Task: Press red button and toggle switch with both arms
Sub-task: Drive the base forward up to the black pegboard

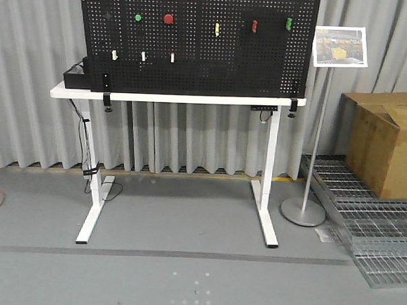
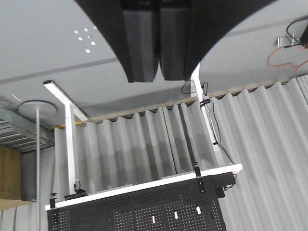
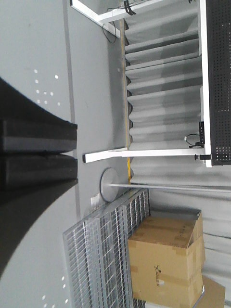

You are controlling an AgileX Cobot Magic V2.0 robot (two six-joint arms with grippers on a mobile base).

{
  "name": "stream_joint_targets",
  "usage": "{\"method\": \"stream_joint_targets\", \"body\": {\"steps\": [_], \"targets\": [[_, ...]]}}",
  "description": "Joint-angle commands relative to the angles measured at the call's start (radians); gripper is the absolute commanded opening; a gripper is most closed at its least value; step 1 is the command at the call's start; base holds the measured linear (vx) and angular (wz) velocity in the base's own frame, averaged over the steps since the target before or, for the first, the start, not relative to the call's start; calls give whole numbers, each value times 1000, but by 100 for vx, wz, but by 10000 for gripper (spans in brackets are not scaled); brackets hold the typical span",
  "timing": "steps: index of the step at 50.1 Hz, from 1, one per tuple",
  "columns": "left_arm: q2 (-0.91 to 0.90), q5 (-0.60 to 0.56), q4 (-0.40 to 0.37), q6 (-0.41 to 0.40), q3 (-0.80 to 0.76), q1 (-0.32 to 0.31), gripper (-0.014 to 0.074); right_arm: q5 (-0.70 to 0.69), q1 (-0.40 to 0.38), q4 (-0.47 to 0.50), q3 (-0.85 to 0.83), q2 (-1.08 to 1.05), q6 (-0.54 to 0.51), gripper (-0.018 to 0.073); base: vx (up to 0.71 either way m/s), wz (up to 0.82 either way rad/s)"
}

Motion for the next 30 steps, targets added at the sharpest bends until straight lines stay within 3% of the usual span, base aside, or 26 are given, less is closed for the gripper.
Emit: {"method": "stream_joint_targets", "body": {"steps": [1, 30], "targets": [[-15, -85, -3, -8, 35, -3, 1, -84, -5, -7, 11, -18, -5, -3, 38, 2], [-15, -85, -3, -8, 35, -3, 1, -84, -5, -7, 11, -18, -5, -3, 46, 4]]}}
